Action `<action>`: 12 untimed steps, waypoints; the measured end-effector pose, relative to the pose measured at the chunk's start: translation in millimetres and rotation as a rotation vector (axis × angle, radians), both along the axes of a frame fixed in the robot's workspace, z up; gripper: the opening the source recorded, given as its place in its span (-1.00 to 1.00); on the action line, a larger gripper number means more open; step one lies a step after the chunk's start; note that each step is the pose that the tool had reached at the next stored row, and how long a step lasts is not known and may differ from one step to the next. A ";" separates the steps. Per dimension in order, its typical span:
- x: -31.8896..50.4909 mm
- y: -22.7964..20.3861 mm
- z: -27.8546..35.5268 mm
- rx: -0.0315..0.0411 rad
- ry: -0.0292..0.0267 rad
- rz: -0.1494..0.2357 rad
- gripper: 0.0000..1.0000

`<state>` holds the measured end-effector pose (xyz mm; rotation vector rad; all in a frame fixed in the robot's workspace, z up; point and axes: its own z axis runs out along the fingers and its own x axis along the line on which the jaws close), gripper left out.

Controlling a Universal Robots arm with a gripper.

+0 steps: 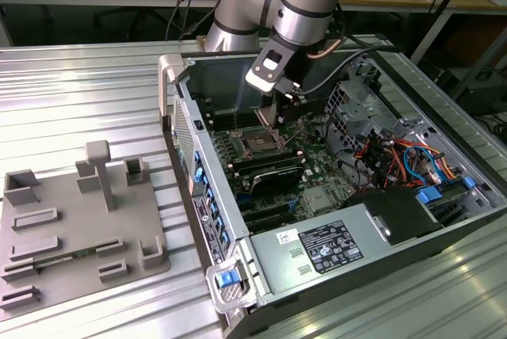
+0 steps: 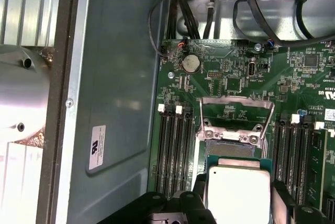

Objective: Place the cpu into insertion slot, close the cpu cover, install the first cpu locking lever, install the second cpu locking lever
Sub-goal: 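Place the cpu into insertion slot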

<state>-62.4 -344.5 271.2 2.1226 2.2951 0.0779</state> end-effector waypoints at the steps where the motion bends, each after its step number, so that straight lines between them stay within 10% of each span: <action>1: 0.0 0.0 -1.0 0.0000 0.0012 -0.002 0.09; 12: 0.0 0.1 -2.2 0.0003 0.0019 -0.003 0.09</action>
